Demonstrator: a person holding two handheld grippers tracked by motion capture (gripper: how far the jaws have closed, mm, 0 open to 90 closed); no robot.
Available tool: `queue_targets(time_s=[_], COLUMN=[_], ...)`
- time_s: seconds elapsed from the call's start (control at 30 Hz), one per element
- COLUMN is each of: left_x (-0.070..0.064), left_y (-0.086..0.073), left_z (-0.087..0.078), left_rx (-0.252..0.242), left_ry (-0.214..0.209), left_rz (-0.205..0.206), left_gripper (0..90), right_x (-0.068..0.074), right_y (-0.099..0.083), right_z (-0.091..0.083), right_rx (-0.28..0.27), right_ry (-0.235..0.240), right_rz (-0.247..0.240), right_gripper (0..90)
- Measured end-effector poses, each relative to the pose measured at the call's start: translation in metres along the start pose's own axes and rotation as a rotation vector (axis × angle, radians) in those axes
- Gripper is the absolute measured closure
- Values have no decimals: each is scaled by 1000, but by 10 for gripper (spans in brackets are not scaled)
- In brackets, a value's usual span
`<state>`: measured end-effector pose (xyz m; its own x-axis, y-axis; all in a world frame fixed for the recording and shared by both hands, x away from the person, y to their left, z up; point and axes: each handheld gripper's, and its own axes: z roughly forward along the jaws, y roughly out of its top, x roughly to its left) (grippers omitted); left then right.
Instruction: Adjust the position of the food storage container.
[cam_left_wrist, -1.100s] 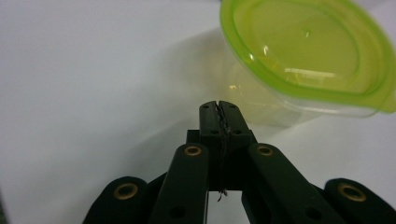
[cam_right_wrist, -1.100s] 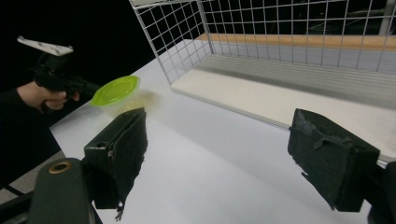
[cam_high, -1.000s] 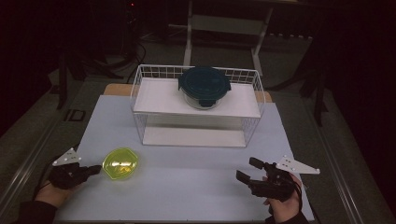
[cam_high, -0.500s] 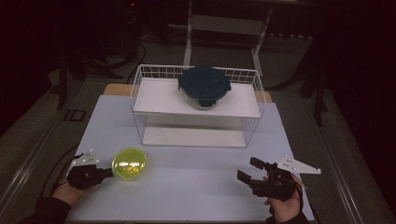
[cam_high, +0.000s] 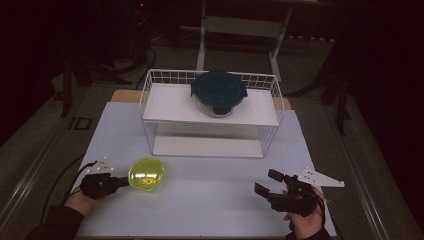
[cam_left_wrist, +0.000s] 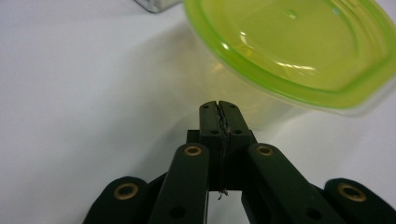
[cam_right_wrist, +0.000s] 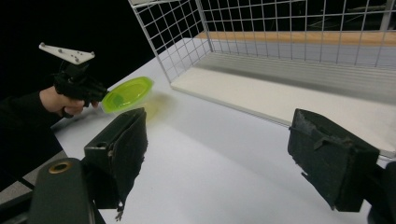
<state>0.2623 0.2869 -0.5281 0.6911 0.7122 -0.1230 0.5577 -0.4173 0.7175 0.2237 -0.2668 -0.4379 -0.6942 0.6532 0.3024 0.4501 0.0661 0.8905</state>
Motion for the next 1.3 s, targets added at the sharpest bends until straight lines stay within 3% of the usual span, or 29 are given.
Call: queue_targets(time_s=[0.2,0.4,0.9,1.07,1.3], left_x=[7,1,-35,-45,-33], left_y=[4,7,21,27,29], left_z=[5,10,33,39,40], left_rx=[-7,-1,29,46,51], left_ry=[-4,-26,-105,-124,-91], left_rz=[-14,-2,54,91,73], left_gripper=[887,888,887,887,888], right_x=[-1,-1,-1,-1,-1], right_y=[0,-1,-1,-1,-1], right_z=[-2,-2,-1,-1,-2], right_rx=[-5,-1,-3,-1,-2], right_ry=[-7,-9,-2,-1,-1], right_rz=[-1,0,2,4,5], right_gripper=[193,193,193,193,193])
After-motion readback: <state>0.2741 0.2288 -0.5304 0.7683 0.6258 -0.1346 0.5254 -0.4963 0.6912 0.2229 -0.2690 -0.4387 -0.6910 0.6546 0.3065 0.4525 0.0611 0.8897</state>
